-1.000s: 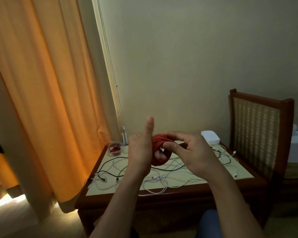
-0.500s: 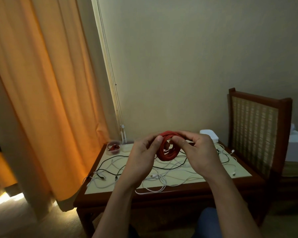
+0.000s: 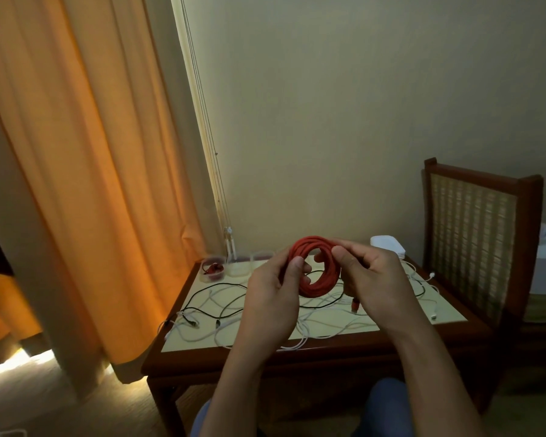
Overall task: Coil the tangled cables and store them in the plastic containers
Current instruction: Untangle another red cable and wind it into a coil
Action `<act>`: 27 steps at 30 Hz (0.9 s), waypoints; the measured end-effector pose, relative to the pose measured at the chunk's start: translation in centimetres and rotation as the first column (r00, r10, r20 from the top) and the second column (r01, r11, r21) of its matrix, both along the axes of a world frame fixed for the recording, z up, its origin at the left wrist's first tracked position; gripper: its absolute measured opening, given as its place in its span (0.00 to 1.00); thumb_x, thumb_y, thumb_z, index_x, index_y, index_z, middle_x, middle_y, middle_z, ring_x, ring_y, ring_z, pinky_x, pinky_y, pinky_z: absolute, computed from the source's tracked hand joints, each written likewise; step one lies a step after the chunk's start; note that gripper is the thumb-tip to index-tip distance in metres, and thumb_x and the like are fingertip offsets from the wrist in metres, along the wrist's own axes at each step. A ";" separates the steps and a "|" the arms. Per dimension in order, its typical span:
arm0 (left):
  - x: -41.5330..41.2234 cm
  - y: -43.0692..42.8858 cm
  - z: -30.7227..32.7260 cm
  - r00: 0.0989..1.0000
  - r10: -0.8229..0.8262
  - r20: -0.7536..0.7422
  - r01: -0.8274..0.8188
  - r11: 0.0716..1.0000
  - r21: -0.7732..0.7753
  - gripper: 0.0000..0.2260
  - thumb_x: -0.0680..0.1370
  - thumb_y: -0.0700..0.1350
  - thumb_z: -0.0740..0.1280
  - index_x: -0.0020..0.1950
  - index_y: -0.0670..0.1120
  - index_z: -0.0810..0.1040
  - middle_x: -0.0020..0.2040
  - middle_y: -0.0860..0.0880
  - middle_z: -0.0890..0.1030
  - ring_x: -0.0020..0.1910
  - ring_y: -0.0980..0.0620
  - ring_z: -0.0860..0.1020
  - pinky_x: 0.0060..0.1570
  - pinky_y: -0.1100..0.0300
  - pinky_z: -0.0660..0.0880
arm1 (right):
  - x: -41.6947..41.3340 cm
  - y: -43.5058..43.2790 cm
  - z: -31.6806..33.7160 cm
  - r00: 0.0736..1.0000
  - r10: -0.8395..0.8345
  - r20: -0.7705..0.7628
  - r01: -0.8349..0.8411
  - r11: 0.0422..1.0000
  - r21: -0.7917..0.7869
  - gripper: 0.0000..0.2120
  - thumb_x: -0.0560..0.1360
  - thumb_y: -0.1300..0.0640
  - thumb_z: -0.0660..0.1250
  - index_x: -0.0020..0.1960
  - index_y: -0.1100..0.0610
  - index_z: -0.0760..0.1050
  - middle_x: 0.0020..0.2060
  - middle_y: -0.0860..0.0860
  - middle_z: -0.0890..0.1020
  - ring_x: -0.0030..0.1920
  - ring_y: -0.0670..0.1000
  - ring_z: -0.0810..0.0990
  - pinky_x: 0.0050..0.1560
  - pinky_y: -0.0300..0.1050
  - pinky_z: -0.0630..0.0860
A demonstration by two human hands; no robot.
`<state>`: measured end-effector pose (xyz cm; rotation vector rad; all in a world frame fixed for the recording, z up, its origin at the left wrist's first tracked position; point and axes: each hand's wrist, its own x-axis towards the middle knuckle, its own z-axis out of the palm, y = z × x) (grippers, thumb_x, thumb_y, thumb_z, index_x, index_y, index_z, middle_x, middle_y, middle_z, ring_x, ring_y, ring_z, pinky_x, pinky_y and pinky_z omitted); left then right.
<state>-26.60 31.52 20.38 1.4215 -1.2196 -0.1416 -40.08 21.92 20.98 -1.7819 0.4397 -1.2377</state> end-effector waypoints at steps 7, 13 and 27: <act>1.5 0.7 -0.1 0.934 -0.146 -0.327 0.123 0.988 -0.089 0.11 0.85 0.45 0.62 0.55 0.48 0.85 0.46 0.46 0.85 0.48 0.48 0.83 0.57 0.47 0.81 | -1.2 -0.6 -0.2 0.979 -0.122 -0.162 0.092 0.980 -0.179 0.21 0.78 0.64 0.69 0.52 0.35 0.79 0.44 0.36 0.85 0.47 0.38 0.82 0.48 0.32 0.77; 1.5 1.5 0.5 0.886 -0.305 -0.350 0.286 0.952 -0.104 0.14 0.82 0.46 0.63 0.63 0.43 0.83 0.47 0.46 0.85 0.48 0.50 0.83 0.52 0.56 0.80 | -1.0 -1.1 -0.8 0.922 -0.369 -0.120 0.317 0.895 -0.313 0.07 0.75 0.57 0.74 0.51 0.47 0.86 0.44 0.42 0.84 0.46 0.40 0.80 0.47 0.33 0.73; 0.4 1.1 0.6 0.909 -0.295 -0.294 0.303 0.953 -0.021 0.13 0.84 0.44 0.62 0.64 0.49 0.83 0.54 0.48 0.86 0.53 0.50 0.84 0.59 0.47 0.81 | 0.4 -0.1 -0.2 0.858 0.011 0.514 -0.356 0.734 0.578 0.14 0.72 0.60 0.72 0.54 0.66 0.81 0.45 0.59 0.86 0.43 0.53 0.85 0.47 0.47 0.83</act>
